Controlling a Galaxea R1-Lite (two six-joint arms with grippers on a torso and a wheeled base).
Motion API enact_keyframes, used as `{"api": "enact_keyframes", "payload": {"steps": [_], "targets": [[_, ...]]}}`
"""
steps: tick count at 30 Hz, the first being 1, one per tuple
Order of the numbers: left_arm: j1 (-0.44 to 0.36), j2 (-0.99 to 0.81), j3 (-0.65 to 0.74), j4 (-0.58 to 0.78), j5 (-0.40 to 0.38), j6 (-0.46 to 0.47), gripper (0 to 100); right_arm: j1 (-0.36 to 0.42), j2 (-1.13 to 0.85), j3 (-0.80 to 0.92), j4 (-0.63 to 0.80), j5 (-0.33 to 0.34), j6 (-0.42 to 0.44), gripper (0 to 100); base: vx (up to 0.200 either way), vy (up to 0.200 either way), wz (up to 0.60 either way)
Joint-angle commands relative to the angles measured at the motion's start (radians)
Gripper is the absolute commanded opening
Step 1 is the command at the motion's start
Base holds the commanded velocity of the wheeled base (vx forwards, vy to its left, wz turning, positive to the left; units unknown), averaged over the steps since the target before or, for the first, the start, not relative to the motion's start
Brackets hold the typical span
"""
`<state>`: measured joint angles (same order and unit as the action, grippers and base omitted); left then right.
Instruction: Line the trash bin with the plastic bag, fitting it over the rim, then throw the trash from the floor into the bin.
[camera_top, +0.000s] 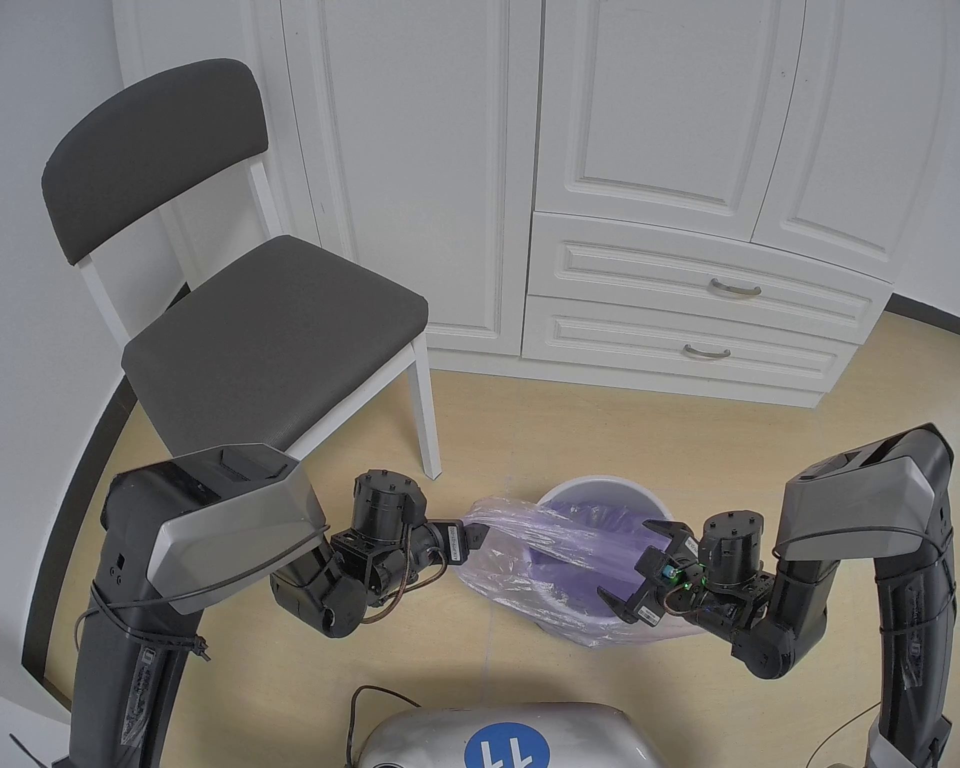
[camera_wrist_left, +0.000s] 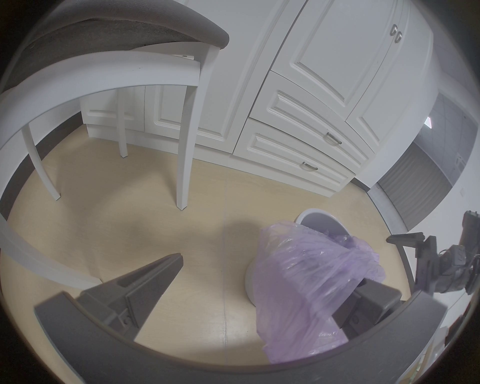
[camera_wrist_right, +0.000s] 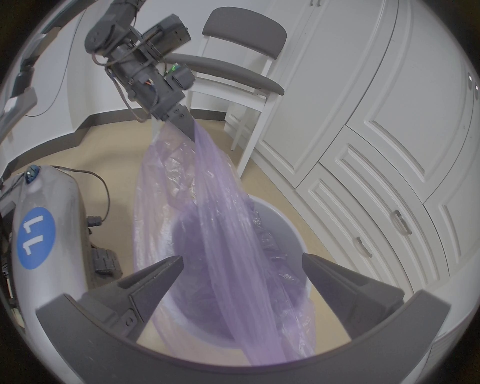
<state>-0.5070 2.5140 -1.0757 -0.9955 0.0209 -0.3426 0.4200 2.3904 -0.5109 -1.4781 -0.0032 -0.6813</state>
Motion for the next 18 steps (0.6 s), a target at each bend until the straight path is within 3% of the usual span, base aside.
{"api": "enact_keyframes", "payload": {"steps": [1,4,5,18], "targets": [[-0.007,-0.004,0.016,-0.009,0.001,0.000,100,-0.020,0.105,-0.094,0.001,-0.050,-0.003,100,0.000,0.000,0.00],[-0.011,-0.001,0.020,-0.035,0.002,0.000,100,-0.035,0.131,-0.140,0.028,-0.078,-0.004,100,0.000,0.000,0.00],[-0.013,-0.001,0.020,-0.035,0.002,0.002,100,-0.040,0.131,-0.146,0.047,-0.080,-0.003,0,0.000,0.000,0.00],[-0.021,-0.008,0.033,-0.058,0.002,0.008,100,-0.069,0.102,-0.207,0.076,-0.080,0.011,0,0.000,0.000,0.00]]}}
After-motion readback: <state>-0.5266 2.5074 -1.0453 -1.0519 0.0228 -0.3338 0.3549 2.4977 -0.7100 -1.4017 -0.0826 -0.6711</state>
